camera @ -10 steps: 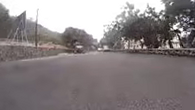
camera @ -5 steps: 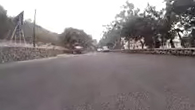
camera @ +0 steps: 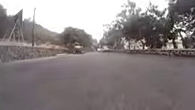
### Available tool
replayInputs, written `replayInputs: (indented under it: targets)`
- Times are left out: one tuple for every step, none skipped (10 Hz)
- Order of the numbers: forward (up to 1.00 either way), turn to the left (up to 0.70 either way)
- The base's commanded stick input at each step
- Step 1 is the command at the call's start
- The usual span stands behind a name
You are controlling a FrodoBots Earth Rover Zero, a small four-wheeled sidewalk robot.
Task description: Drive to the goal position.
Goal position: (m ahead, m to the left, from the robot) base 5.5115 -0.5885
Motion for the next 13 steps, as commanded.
replayInputs:
  targets:
    - [0.70,0.00]
    - [0.70,0.00]
    - [0.70,0.00]
    - [0.70,0.00]
    - [0.70,0.00]
    - [0.70,0.00]
    - [0.70,0.00]
    - [0.70,0.00]
    - [0.70,0.00]
    - [0.70,0.00]
    - [0.70,0.00]
    - [0.70,0.00]
    - [0.70,0.00]
